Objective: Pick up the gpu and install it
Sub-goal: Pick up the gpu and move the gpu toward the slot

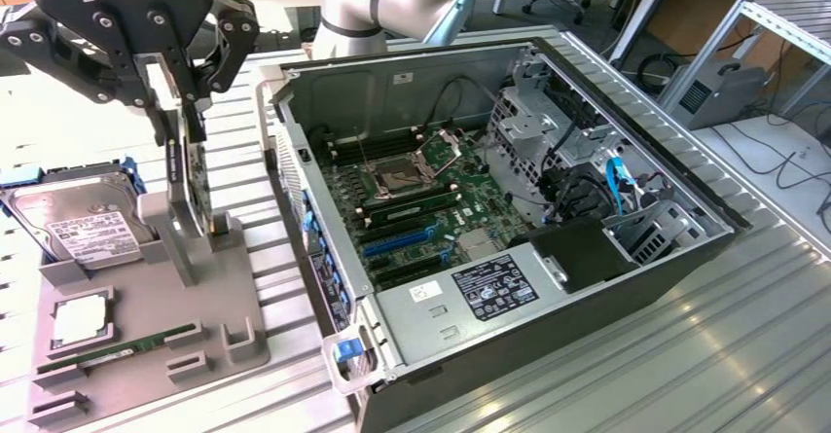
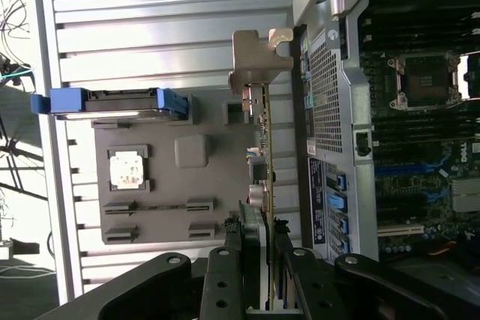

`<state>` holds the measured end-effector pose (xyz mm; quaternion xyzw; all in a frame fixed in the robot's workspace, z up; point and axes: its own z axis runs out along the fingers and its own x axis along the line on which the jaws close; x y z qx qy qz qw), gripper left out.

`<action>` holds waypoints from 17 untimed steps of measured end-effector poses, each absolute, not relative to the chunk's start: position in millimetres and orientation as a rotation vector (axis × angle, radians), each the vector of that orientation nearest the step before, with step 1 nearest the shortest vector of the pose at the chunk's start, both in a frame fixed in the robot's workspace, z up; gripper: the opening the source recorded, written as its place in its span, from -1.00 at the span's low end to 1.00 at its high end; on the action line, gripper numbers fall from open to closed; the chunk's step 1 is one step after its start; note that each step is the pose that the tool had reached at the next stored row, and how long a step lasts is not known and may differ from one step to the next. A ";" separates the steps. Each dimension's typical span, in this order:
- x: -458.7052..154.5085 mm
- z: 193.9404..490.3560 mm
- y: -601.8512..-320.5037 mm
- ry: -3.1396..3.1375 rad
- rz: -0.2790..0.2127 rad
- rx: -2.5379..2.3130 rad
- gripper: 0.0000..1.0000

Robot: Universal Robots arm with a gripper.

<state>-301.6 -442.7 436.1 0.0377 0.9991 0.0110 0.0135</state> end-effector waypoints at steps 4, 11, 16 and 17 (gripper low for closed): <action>-301.6 437.5 -442.7 3.112 0.034 0.117 -0.46; -301.7 440.2 -442.8 3.112 0.034 0.118 -0.46; -301.6 442.9 -442.7 3.112 0.034 0.118 -0.46; -301.6 443.9 -442.7 3.112 0.034 0.118 -0.46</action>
